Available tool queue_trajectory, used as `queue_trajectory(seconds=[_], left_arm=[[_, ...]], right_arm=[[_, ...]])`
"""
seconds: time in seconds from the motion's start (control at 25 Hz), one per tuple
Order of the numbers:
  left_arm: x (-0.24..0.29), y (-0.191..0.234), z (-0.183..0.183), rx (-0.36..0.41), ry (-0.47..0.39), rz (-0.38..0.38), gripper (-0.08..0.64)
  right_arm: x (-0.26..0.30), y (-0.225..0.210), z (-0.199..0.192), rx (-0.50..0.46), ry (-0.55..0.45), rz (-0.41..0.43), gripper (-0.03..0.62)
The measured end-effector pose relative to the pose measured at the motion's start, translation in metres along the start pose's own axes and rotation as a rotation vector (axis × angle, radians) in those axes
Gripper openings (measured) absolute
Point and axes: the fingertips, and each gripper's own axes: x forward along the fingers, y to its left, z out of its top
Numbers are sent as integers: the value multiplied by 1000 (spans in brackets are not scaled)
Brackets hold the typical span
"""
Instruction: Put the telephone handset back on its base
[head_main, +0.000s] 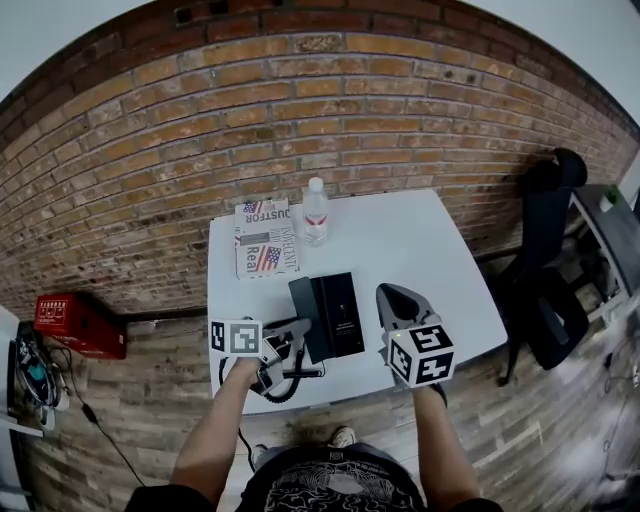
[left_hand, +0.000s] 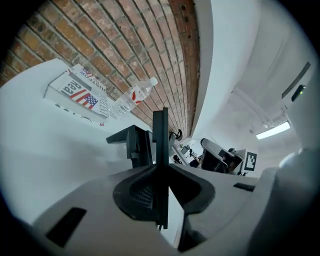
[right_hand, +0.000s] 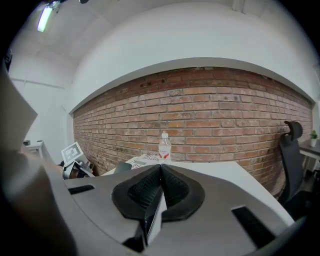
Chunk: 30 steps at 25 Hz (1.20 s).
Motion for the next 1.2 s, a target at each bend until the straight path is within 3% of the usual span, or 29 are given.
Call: queue_trajectory(seconds=[0.64,1.2], left_arm=[[26,15,-7,-67,117,-144,77],[32,32,-9,-158,87,-184,77]], right_arm=[[20,-12,-15,-25,45,47,2],[38,-15,-24,-34,74,82,2]])
